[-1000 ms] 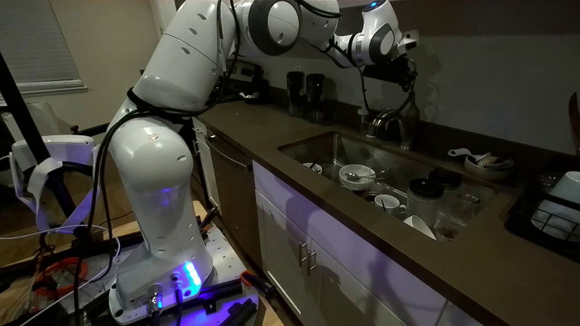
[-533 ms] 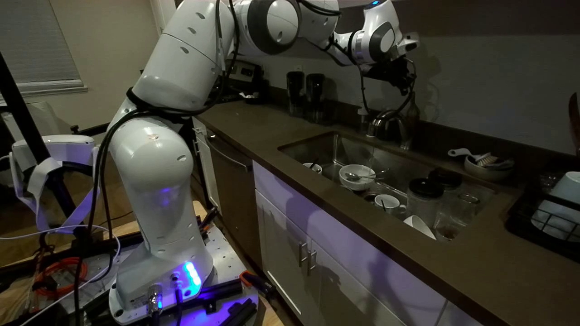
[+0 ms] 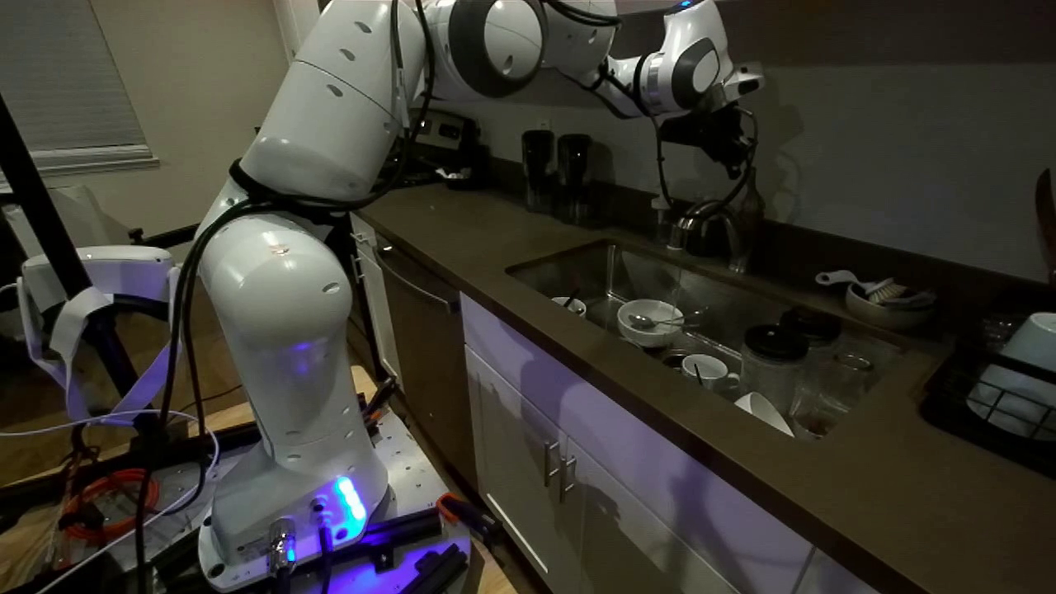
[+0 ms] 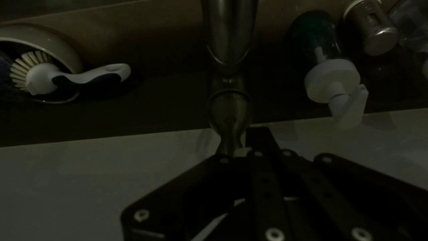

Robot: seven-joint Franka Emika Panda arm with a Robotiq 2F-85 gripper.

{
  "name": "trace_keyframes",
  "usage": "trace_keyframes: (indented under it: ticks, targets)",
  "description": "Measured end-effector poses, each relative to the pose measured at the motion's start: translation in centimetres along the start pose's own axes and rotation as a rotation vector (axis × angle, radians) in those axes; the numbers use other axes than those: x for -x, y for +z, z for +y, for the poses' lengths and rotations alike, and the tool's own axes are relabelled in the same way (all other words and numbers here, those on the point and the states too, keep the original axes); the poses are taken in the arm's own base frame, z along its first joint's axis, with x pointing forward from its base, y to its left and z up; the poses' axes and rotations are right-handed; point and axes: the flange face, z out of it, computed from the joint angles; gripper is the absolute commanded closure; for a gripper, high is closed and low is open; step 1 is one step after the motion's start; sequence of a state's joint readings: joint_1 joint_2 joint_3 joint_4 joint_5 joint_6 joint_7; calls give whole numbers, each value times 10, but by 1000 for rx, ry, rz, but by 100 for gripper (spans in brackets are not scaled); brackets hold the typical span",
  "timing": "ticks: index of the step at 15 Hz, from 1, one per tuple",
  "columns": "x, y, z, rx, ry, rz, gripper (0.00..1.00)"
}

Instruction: Lift up the faucet.

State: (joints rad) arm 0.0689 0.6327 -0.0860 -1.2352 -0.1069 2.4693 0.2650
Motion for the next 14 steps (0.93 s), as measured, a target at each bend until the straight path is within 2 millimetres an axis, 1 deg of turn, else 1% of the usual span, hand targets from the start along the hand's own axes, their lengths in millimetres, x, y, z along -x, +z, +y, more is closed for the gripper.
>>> trace_keyframes:
  ticks: [5, 14]
  targets:
    - [-1, 0, 7, 24, -7, 7, 100]
    - [0, 5, 8, 33, -12, 8, 100]
